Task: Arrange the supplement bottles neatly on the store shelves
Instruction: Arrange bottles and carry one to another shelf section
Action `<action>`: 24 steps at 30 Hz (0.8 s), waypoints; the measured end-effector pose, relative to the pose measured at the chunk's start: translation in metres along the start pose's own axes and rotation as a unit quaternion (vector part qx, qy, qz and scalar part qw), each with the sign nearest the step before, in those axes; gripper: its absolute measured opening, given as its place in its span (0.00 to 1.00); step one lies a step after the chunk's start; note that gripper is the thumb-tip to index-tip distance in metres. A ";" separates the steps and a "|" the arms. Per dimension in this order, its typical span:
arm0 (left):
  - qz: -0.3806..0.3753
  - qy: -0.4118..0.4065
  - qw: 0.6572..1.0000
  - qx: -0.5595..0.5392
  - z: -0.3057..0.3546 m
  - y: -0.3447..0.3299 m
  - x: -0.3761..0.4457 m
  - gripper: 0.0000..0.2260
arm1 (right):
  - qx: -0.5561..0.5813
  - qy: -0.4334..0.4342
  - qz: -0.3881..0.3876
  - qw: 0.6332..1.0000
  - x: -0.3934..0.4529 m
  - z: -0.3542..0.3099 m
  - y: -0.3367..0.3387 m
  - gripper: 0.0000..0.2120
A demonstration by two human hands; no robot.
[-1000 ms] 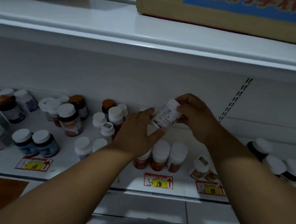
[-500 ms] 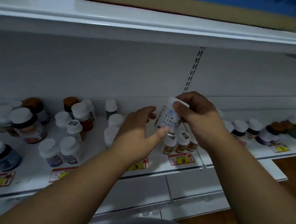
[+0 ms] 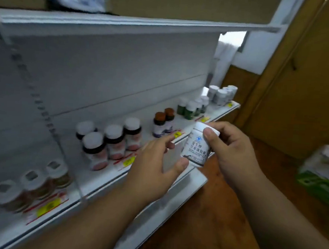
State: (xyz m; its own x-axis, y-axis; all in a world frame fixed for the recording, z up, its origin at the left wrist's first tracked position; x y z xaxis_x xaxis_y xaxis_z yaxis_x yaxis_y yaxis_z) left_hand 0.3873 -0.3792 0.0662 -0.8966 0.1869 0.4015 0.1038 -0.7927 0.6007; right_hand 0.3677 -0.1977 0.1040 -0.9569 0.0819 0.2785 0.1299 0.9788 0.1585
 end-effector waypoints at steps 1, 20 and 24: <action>-0.014 -0.012 1.000 -0.003 0.014 -0.026 0.016 0.31 | -0.007 -0.003 0.022 1.000 0.006 0.006 0.030 0.04; -0.164 -0.079 0.983 -0.018 0.062 -0.312 0.319 0.37 | -0.084 -0.105 0.136 0.982 0.221 0.141 0.278 0.12; -0.153 -0.083 0.985 0.002 0.056 -0.352 0.377 0.35 | -0.075 -0.104 0.143 0.981 0.275 0.173 0.308 0.08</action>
State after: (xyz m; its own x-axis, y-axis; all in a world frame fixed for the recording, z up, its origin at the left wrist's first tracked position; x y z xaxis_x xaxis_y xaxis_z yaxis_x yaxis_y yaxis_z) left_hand 0.0366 0.0033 0.0452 -0.8029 0.5100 0.3085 -0.1591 -0.6821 0.7137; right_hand 0.0993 0.1587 0.0651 -0.9059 0.4013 0.1351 0.4230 0.8728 0.2437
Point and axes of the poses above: each hand's wrist, its own x-axis towards the middle knuckle, its own y-axis out of the back of the hand, z = x × y, the point moved 7 cm from there along x, towards the middle knuckle, and after that the axes turned 3 degrees about -y, right-handed, at the moved point
